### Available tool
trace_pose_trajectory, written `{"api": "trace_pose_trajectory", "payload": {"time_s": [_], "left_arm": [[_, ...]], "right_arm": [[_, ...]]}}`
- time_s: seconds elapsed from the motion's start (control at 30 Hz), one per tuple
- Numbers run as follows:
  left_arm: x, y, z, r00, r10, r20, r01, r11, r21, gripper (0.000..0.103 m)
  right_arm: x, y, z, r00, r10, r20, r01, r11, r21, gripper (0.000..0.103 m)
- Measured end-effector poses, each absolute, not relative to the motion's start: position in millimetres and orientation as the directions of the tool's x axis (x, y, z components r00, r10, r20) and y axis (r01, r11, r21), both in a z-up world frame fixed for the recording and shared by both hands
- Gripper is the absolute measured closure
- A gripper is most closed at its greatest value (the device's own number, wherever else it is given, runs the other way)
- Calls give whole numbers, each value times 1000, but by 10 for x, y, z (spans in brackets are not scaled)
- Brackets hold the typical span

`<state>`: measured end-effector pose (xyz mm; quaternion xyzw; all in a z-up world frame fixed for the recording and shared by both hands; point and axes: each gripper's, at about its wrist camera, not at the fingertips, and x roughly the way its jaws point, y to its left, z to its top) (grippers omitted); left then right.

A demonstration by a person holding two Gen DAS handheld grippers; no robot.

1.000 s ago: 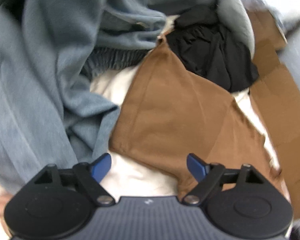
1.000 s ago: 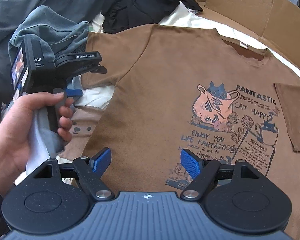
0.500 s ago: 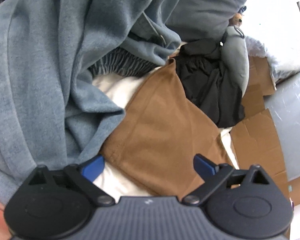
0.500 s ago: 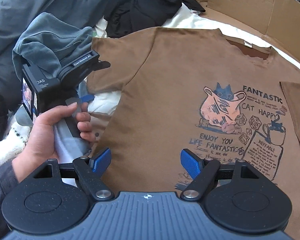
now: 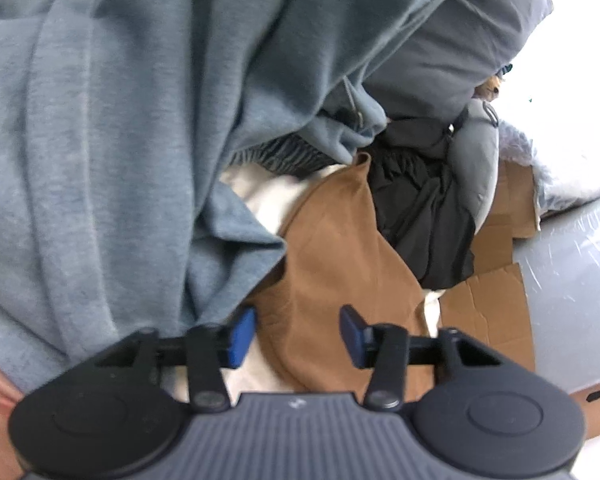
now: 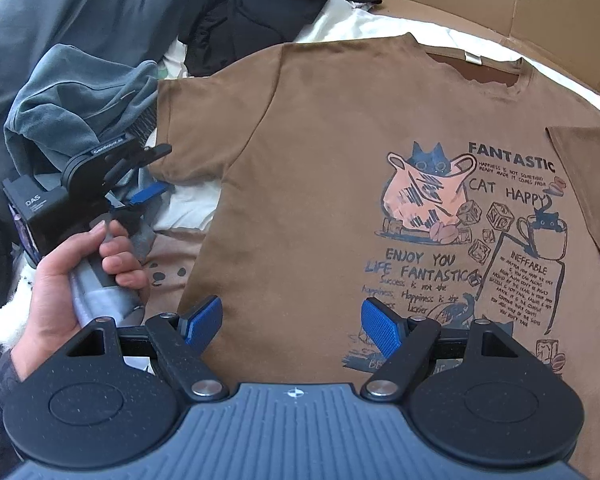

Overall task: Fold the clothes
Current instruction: 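Close both grippers on the t-shirt side edge beside the sleeve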

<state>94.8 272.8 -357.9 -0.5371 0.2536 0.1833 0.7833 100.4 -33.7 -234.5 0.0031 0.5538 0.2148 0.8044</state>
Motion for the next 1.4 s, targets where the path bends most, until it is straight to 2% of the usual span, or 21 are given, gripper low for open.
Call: {"api": "trace_pose_trajectory", "payload": {"time_s": [0.17, 0.2, 0.3, 0.37, 0.43, 0.6, 0.77, 0.8, 0.9, 0.93, 1.03, 1.3, 1.37, 1.4], "left_arm": [[889, 2683, -3555, 806, 22, -592, -553, 385, -739, 68], [872, 2691, -3563, 804, 22, -594, -555, 385, -737, 72], [838, 2717, -3600, 799, 20, -601, -565, 368, -739, 94], [815, 2729, -3595, 798, 24, -602, -567, 366, -738, 94], [792, 2735, -3571, 803, 27, -595, -560, 373, -739, 101], [751, 2722, -3545, 801, 4, -598, -557, 368, -744, 103], [742, 2668, -3610, 773, -16, -635, -592, 344, -729, 84], [747, 2660, -3610, 777, -14, -629, -587, 343, -733, 78], [810, 2639, -3612, 780, 0, -626, -591, 332, -736, 52], [848, 2631, -3612, 774, 7, -633, -599, 333, -729, 48], [952, 2637, -3614, 745, 25, -666, -639, 311, -704, 47], [1085, 2644, -3667, 757, 61, -651, -636, 300, -711, 41], [1058, 2656, -3676, 764, 62, -642, -630, 287, -722, 45], [1036, 2669, -3681, 766, 61, -640, -629, 277, -727, 52]], "right_arm": [[1004, -303, -2343, 295, 353, -888, -355, 903, 241, 21], [1004, -295, -2345, 295, 355, -887, -359, 902, 241, 21], [997, -285, -2358, 293, 358, -887, -373, 896, 239, 21], [983, -274, -2384, 285, 358, -889, -389, 891, 234, 21], [967, -263, -2414, 276, 354, -894, -404, 886, 226, 21], [965, -230, -2470, 269, 354, -896, -410, 884, 227, 21], [1004, -131, -2456, 279, 370, -886, -414, 879, 236, 21], [1005, -109, -2443, 282, 373, -884, -419, 877, 236, 21], [1001, -69, -2419, 285, 377, -881, -434, 871, 232, 21], [999, -70, -2422, 283, 376, -882, -433, 871, 232, 21], [1012, -105, -2436, 273, 369, -889, -409, 880, 240, 21], [1015, -142, -2398, 293, 348, -891, -396, 892, 218, 21], [1007, -125, -2399, 292, 347, -891, -401, 890, 215, 21], [1000, -114, -2399, 291, 348, -891, -403, 889, 215, 21]]}}
